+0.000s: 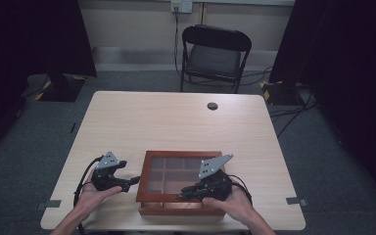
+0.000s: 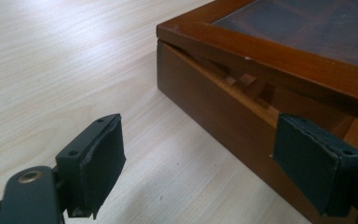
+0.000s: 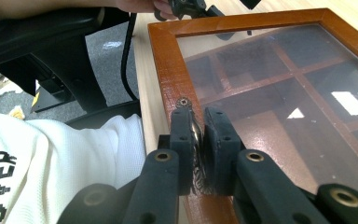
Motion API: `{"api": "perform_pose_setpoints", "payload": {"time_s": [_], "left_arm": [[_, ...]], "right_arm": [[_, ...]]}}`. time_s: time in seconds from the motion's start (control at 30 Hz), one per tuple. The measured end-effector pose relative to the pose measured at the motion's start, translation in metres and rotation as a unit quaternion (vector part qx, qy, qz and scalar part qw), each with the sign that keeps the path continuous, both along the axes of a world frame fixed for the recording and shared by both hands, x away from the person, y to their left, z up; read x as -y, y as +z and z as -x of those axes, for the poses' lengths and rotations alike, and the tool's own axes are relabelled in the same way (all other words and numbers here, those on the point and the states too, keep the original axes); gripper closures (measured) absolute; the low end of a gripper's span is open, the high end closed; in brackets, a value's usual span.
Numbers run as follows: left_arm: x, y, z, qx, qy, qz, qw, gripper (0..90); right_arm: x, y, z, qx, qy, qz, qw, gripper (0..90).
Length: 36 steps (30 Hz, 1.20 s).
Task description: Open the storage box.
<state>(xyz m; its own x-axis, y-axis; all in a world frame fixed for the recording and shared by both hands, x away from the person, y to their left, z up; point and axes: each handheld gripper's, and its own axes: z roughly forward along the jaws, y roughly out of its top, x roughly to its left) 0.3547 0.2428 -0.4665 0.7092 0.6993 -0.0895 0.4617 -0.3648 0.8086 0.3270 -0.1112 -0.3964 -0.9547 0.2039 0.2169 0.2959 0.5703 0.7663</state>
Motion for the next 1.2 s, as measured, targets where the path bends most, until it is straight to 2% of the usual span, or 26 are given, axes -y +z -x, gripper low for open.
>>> {"api": "perform_pose_setpoints", "payload": {"time_s": [0.23, 0.37, 0.47, 0.53, 0.63, 0.77, 0.87, 0.97, 1.13, 1.2], "left_arm": [[0.004, 0.003, 0.003, 0.004, -0.015, 0.006, 0.9999, 15.9], [0.007, 0.004, 0.004, 0.014, -0.021, 0.0, 0.9997, 16.0], [0.01, 0.005, 0.005, 0.012, -0.024, 0.012, 0.9996, 16.0], [0.014, 0.006, 0.007, 0.017, -0.033, 0.007, 0.9993, 16.0], [0.019, 0.008, 0.01, 0.027, -0.037, 0.009, 0.9989, 16.0], [0.02, 0.009, 0.011, 0.029, -0.044, 0.016, 0.9985, 18.7], [0.02, 0.009, 0.011, 0.035, -0.047, 0.01, 0.9982, 19.1], [0.022, 0.009, 0.012, 0.036, -0.052, 0.014, 0.9979, 18.9], [0.022, 0.01, 0.012, 0.036, -0.053, 0.012, 0.9979, 19.3], [0.022, 0.01, 0.012, 0.035, -0.051, 0.014, 0.998, 19.6]], "right_arm": [[0.0, 0.006, -0.002, 0.003, -0.002, -0.001, 1.0, 82.8], [0.001, 0.011, -0.003, 0.007, -0.007, -0.009, 0.9999, 82.8], [0.001, 0.015, -0.003, 0.011, -0.007, -0.009, 0.9999, 82.8], [0.001, 0.016, -0.003, 0.011, -0.009, -0.009, 0.9999, 82.8], [0.0, 0.017, -0.004, 0.012, -0.008, -0.009, 0.9999, 82.8], [0.0, 0.017, -0.003, 0.012, -0.009, -0.009, 0.9998, 82.8], [0.001, 0.015, -0.003, 0.017, -0.009, -0.011, 0.9997, 82.7], [0.002, 0.015, -0.001, 0.019, -0.012, -0.01, 0.9997, 82.5], [0.006, 0.016, -0.001, 0.014, -0.019, -0.016, 0.9996, 69.0], [0.009, 0.017, -0.001, 0.013, -0.024, -0.019, 0.9995, 60.7]]}}
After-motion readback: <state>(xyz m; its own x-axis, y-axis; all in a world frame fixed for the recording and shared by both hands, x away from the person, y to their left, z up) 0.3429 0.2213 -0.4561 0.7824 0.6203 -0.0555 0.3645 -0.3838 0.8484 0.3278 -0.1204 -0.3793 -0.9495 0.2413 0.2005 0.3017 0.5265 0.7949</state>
